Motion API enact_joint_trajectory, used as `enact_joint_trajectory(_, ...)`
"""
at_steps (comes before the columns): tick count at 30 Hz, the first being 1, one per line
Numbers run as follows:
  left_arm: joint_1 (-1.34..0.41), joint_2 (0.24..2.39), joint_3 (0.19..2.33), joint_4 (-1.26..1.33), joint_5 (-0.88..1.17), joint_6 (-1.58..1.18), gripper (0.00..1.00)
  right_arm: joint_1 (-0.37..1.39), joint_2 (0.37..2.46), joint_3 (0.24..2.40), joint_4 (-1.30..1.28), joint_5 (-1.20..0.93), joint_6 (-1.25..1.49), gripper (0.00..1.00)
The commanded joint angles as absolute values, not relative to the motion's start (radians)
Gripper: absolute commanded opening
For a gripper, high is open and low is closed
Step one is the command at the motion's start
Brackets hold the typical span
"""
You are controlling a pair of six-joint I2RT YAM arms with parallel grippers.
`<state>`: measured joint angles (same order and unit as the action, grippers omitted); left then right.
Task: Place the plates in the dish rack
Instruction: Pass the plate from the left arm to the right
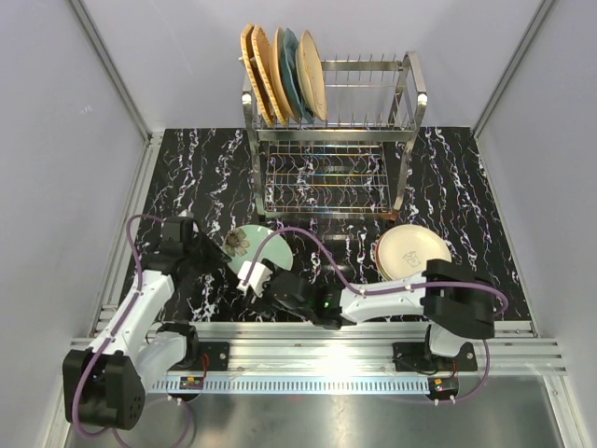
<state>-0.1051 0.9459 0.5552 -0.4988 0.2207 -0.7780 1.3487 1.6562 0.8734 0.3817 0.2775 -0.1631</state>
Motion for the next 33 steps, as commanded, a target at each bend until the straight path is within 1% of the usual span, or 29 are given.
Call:
enact_joint_trajectory(1, -0.106, 0.919, 0.629, -0.494, 0.238, -0.759, 0.00, 1.355, 1.709, 0.937, 0.446, 0.356, -0.242, 0.73)
enact_joint_trajectory(4, -0.106, 0.914, 0.635, -0.511, 0.251, -0.756, 0.00, 1.356, 1.762, 0.966, 0.457, 0.374, -0.255, 0.71)
enact_joint_trajectory(8, -0.106, 0.896, 0.644, -0.523, 0.273, -0.764, 0.00, 1.356, 1.888, 1.052, 0.431, 0.523, -0.282, 0.69)
enact_joint_trajectory(10, -0.106, 0.887, 0.649, -0.531, 0.273, -0.761, 0.00, 1.356, 1.930, 1.075, 0.452, 0.560, -0.305, 0.66)
enact_joint_trajectory(14, -0.106, 0.881, 0.661, -0.552, 0.290, -0.759, 0.00, 1.356, 1.960, 1.086, 0.476, 0.569, -0.308, 0.60)
enact_joint_trajectory(19, -0.106, 0.858, 0.661, -0.574, 0.287, -0.752, 0.00, 1.356, 1.985, 1.118, 0.468, 0.587, -0.313, 0.57)
enact_joint_trajectory(22, -0.106, 0.853, 0.664, -0.587, 0.293, -0.746, 0.00, 1.356, 1.986, 1.124, 0.468, 0.594, -0.308, 0.52)
enact_joint_trajectory(26, -0.106, 0.850, 0.661, -0.583, 0.324, -0.753, 0.00, 1.356, 1.996, 1.127, 0.471, 0.601, -0.307, 0.50)
enact_joint_trajectory(28, -0.106, 0.845, 0.654, -0.577, 0.345, -0.761, 0.00, 1.358, 2.003, 1.132, 0.463, 0.601, -0.307, 0.46)
enact_joint_trajectory(29, -0.106, 0.844, 0.650, -0.575, 0.354, -0.761, 0.00, 1.356, 2.005, 1.134, 0.462, 0.603, -0.305, 0.41)
enact_joint_trajectory(32, -0.106, 0.838, 0.650, -0.586, 0.359, -0.752, 0.00, 1.361, 2.003, 1.128, 0.460, 0.606, -0.304, 0.33)
enact_joint_trajectory(33, -0.106, 0.836, 0.649, -0.587, 0.351, -0.750, 0.01, 1.365, 1.999, 1.126, 0.457, 0.606, -0.302, 0.27)
